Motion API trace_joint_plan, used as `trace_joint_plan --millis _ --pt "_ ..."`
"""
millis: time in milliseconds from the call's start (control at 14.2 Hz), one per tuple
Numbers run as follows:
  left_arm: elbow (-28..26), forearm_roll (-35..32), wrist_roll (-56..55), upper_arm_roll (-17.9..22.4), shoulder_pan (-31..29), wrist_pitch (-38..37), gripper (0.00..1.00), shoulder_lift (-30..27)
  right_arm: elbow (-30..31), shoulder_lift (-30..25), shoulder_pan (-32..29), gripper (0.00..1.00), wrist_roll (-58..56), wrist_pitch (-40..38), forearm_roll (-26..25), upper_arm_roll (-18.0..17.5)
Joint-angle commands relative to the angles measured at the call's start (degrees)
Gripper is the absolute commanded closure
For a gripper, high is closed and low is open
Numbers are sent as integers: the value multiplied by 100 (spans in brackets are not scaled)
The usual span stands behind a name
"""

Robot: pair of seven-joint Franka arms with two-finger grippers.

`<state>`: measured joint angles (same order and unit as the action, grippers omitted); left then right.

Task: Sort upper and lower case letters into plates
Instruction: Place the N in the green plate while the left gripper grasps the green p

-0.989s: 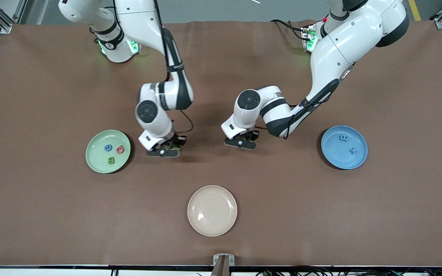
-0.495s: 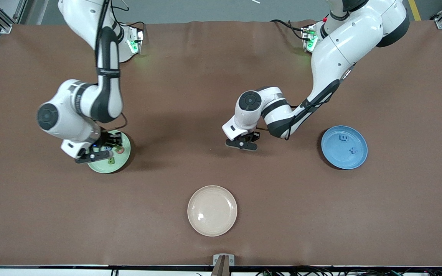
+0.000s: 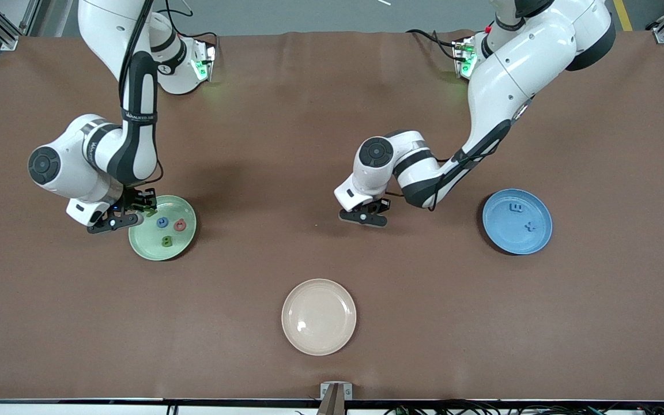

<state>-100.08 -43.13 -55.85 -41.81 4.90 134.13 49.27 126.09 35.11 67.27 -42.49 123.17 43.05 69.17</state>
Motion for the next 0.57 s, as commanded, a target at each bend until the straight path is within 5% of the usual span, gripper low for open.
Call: trace_joint_plan --millis 0,283,495 --pt "-12 7 -58 24 -7 35 90 -32 144 39 6 100 -110 164 352 -192" --pt "-55 7 -32 -29 -68 -324 96 -338 196 93 -513 99 -110 506 564 -895" --pt "-56 77 4 -405 -497 -720 96 -506 232 101 -584 99 -93 586 573 -1037"
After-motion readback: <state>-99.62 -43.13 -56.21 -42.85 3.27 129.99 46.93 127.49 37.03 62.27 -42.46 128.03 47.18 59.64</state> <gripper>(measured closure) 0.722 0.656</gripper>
